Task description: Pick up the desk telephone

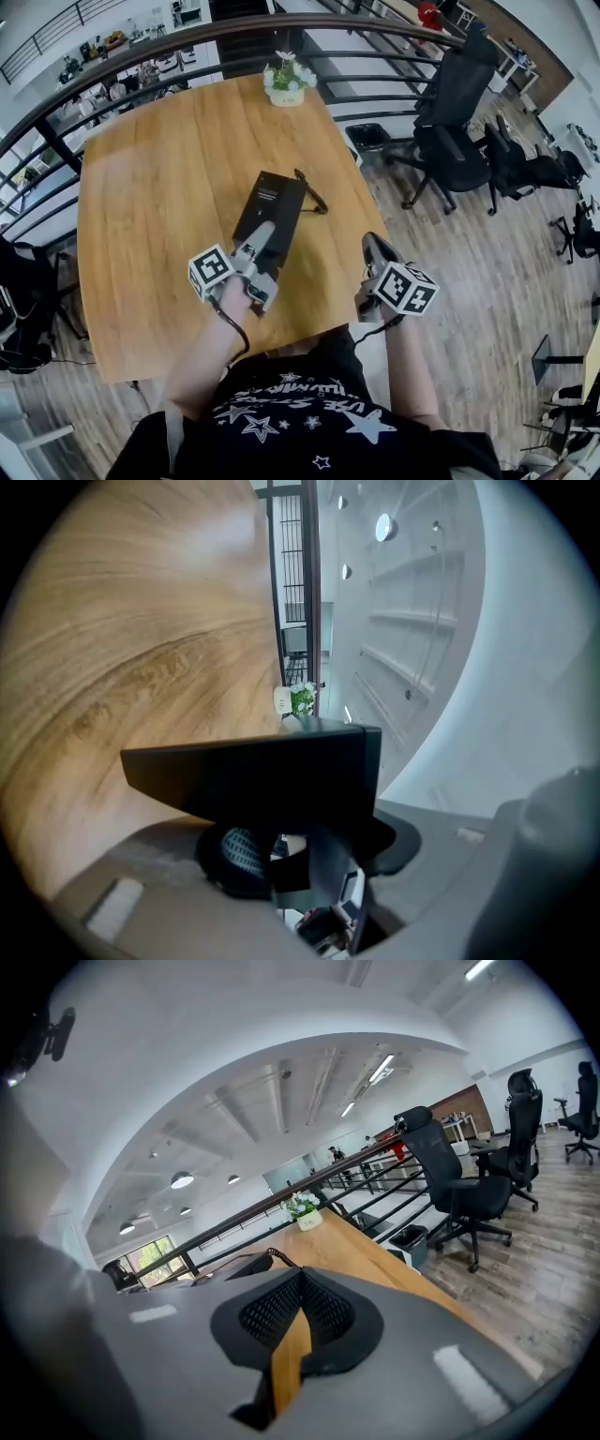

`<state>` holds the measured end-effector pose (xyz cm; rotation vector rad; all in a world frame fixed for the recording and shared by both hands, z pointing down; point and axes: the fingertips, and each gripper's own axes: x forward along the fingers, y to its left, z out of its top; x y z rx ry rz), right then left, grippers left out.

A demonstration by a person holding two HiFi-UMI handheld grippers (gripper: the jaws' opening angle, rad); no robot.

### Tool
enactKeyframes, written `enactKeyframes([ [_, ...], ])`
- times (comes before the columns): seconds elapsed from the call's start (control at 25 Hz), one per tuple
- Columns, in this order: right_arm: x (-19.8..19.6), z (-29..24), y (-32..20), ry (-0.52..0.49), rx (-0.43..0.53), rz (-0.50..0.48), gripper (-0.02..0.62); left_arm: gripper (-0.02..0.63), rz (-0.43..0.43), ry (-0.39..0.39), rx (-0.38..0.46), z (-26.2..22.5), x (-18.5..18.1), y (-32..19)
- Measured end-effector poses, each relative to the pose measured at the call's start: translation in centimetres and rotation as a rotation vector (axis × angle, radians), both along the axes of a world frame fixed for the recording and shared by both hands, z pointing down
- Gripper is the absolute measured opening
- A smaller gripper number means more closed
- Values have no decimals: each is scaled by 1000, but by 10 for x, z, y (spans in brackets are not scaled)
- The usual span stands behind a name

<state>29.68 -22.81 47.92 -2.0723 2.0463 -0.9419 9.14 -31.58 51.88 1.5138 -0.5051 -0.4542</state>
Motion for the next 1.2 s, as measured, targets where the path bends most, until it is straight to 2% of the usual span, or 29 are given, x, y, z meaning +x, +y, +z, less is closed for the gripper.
enactKeyframes([
  [0.16,-63,9,24,-1,-15,19,-2,215,37,-3,16,6,-59,16],
  [0.24,-80,11,33,-5,-18,30,-2,215,50,0,19,9,-77,21],
  [0.36,-84,4,35,-2,-14,29,-2,213,61,-13,32,7,-82,23],
  [0.6,-104,0,40,-11,-4,13,-2,212,80,-21,109,-3,-104,39],
  [0.8,-122,-4,41,-40,-14,-13,-2,210,61,-12,95,-17,-111,46],
  [1.2,-159,8,161,-65,-8,-16,-2,209,60,-16,93,-15,-155,158],
])
